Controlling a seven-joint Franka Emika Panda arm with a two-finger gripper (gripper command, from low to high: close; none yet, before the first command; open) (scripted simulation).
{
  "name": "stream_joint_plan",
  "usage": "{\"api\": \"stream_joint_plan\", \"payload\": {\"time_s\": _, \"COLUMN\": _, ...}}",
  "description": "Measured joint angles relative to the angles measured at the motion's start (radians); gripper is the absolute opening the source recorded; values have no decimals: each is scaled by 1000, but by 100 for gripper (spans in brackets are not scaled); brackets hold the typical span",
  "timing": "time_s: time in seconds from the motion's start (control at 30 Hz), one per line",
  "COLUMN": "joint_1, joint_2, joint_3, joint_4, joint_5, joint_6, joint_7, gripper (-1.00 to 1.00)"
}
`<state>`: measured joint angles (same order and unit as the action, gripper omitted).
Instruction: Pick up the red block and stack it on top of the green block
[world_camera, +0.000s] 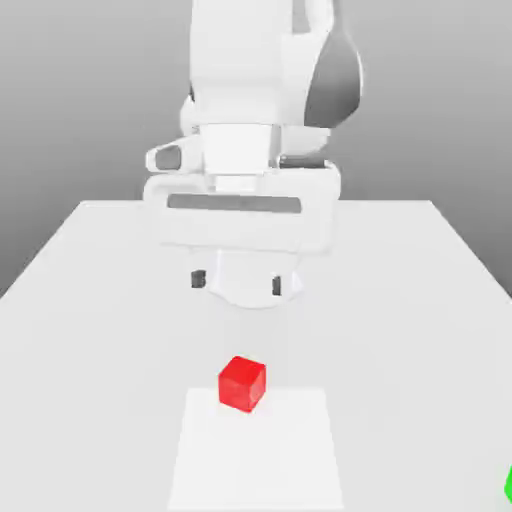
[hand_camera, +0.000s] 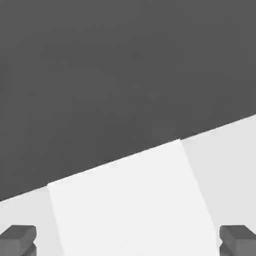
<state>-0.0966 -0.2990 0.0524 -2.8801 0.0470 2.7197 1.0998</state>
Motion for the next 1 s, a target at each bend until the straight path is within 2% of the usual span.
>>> {"api": "stream_joint_plan", "payload": {"time_s": 0.1, "joint_1": -17, "joint_2": 191, "joint_3": 10, "joint_4": -66, "joint_5": -19, "joint_6": 149, "joint_7": 67, "gripper": 0}}
{"api": "stream_joint_plan", "payload": {"time_s": 0.3, "joint_1": 17, "joint_2": 444, "joint_3": -37, "joint_4": -54, "joint_5": -61, "joint_6": 360, "joint_7": 111, "gripper": 0}}
{"api": "stream_joint_plan", "payload": {"time_s": 0.33, "joint_1": 23, "joint_2": 463, "joint_3": -43, "joint_4": -52, "joint_5": -62, "joint_6": 377, "joint_7": 113, "gripper": -100}}
{"api": "stream_joint_plan", "payload": {"time_s": 0.57, "joint_1": 24, "joint_2": 460, "joint_3": -45, "joint_4": -52, "joint_5": -68, "joint_6": 375, "joint_7": 118, "gripper": -100}}
{"api": "stream_joint_plan", "payload": {"time_s": 0.83, "joint_1": 16, "joint_2": 197, "joint_3": -28, "joint_4": -89, "joint_5": -38, "joint_6": 149, "joint_7": 97, "gripper": -100}}
{"api": "stream_joint_plan", "payload": {"time_s": 1.0, "joint_1": 66, "joint_2": 235, "joint_3": 10, "joint_4": 45, "joint_5": -109, "joint_6": 54, "joint_7": -15, "gripper": -100}}
